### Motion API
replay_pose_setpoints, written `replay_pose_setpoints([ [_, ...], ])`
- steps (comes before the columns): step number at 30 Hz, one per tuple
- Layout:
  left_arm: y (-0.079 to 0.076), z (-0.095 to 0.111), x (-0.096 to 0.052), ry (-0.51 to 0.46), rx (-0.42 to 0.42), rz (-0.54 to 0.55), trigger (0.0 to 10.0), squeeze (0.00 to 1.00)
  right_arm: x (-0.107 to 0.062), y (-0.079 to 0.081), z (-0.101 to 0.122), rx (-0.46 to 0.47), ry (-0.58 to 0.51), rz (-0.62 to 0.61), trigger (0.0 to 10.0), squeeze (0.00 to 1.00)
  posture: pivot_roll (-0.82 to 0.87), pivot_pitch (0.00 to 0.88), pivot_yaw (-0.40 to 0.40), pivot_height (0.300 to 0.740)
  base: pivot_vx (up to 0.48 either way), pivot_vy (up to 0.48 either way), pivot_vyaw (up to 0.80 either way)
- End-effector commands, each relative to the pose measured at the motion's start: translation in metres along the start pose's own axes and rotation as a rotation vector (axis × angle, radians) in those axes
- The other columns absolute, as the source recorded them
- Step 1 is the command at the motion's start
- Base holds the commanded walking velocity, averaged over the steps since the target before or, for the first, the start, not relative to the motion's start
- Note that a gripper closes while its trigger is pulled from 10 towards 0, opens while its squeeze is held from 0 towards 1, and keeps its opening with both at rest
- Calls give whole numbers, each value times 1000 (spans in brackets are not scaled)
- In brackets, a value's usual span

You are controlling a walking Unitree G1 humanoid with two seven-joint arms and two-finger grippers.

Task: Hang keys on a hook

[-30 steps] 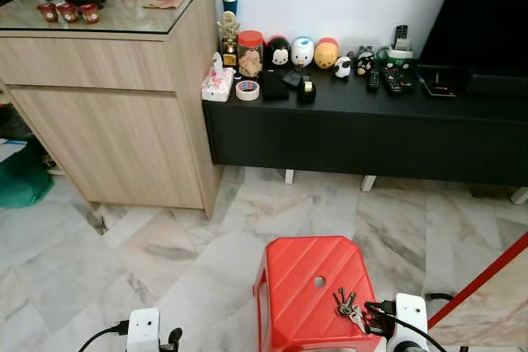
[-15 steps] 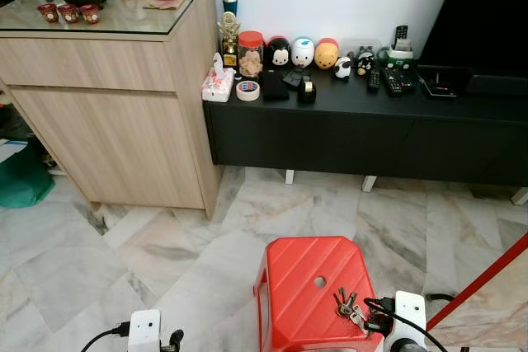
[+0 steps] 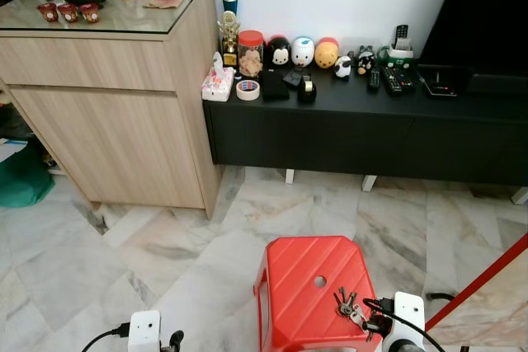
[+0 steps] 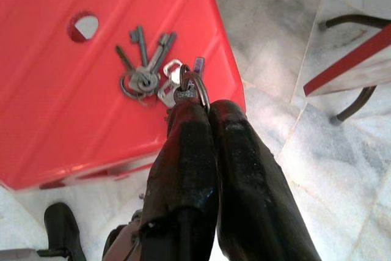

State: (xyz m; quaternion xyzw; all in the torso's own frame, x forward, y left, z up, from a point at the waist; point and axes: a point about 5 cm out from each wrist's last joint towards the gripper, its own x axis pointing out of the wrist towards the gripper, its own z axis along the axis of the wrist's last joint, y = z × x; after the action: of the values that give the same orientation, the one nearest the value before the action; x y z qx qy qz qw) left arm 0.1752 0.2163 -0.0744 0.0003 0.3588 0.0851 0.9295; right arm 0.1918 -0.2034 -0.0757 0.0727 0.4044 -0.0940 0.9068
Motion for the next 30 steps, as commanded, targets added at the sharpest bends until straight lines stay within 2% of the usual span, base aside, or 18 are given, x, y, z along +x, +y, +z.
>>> replay_pose_setpoints([
  [1,1,-10,-4,35,-14,0,10000,0,0,-2,-1,17,10,-9,10000,0,34,0,-30,740,-304,0,0],
  [5,2,-12,-4,40,-15,1,10000,0,1,-6,4,21,6,-12,10000,0,34,0,-30,740,-309,0,0],
  [10,3,-13,-5,53,-16,4,10000,0,-3,-30,5,41,-4,-36,10000,0,35,0,-32,740,-314,0,0],
  [13,4,-14,-5,59,-16,6,10000,0,-4,-37,5,51,-9,-43,10000,0,34,0,-32,740,-296,0,0],
  [18,3,-19,-6,83,-3,9,10000,0,-2,-16,1,65,-15,-24,10000,0,33,0,-32,740,0,0,0],
  [25,3,-20,-6,86,-2,9,10000,0,0,-7,6,82,-34,-15,10000,0,32,0,-34,740,0,0,0],
  [30,3,-19,-6,85,-5,12,10000,0,1,-6,9,97,-40,-27,10000,0,34,0,-35,740,0,0,0],
])
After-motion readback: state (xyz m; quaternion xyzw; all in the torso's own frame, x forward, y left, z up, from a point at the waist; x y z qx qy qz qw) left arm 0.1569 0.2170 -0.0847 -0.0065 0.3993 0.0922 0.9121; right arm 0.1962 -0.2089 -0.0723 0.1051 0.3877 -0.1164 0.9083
